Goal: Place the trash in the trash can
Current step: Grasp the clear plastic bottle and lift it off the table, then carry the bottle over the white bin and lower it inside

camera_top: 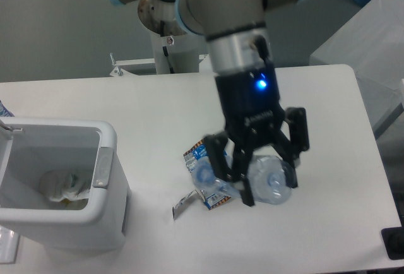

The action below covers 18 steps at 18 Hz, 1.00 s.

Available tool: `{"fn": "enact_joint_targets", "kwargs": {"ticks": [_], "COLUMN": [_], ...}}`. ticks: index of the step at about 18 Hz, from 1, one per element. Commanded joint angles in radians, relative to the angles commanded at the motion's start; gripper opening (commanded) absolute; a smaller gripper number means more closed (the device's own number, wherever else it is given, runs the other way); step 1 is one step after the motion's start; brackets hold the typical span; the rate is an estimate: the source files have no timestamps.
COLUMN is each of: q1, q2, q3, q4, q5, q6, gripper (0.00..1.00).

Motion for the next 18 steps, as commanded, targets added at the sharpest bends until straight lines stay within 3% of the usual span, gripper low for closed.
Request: {"fn": "enact_joint_targets", "kwargs": {"ticks": [9, 18], "q1": [-0.167, -0.293], "q2": [0.052, 0.038], "q3": [-0.052, -0.091], "q4": [0.002, 0.0], "q5": [0.0, 0.002], "q6": [0.032, 0.032], "gripper": [0.72, 0.72]}}
